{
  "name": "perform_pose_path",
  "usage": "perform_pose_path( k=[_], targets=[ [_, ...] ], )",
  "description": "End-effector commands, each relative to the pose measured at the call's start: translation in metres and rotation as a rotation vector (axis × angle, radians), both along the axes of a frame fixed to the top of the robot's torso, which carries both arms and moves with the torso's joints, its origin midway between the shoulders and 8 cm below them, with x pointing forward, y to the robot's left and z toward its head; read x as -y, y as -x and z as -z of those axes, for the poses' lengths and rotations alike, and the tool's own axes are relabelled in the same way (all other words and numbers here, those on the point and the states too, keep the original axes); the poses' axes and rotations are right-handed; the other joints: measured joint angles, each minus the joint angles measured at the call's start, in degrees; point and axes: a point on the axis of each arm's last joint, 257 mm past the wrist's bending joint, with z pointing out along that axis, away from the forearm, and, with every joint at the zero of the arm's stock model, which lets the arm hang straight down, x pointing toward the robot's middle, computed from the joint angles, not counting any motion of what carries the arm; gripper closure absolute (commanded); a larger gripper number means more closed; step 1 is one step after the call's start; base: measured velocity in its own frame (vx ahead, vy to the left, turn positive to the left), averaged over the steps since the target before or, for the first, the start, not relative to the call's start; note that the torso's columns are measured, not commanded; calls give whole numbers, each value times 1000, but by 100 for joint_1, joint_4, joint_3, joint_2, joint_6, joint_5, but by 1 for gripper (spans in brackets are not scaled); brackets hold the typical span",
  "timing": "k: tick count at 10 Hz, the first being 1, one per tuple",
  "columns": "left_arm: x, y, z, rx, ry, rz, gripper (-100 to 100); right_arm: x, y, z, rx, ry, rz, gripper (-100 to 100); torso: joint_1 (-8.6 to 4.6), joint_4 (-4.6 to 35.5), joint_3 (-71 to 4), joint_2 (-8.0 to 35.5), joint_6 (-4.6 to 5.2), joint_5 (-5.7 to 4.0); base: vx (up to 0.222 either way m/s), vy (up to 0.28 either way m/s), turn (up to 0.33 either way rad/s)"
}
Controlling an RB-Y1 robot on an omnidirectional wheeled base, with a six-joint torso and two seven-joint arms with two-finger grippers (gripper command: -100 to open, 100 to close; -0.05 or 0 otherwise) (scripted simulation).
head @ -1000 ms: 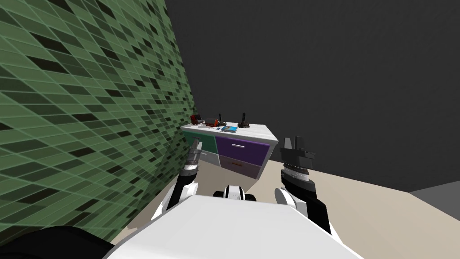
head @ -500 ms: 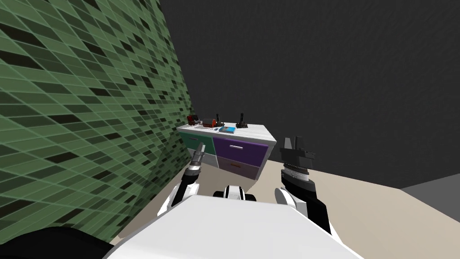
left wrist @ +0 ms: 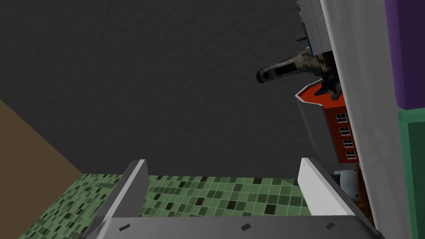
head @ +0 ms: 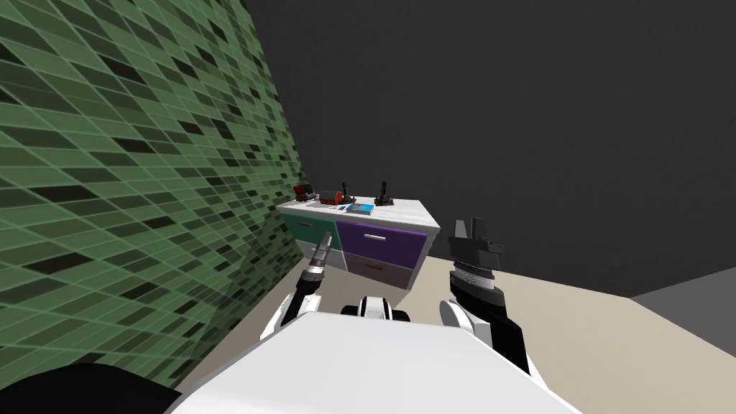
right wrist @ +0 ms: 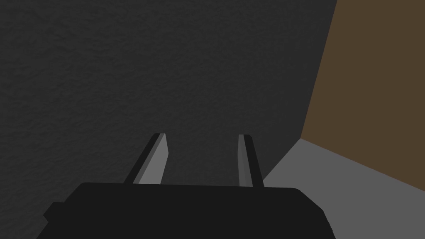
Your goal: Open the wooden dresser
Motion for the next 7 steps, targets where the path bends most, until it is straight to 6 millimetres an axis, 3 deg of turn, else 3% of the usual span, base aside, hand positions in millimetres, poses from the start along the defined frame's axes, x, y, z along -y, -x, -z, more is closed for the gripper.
perform_pose_path(
  k=[1,6,7],
  targets=[
    [3,-10,26,-48,-12,1,-100,0,0,0,0,0,0,0,-1,1,2,3,0,0,45,-28,-37],
    [11,-22,73,-136,-23,2,-100,0,0,0,0,0,0,0,-2,0,0,0,1,-1,48,-29,-42],
    [17,-27,90,-168,-24,4,-100,0,0,0,0,0,0,0,-2,0,-1,-1,0,-1,77,-42,-72]
  ],
)
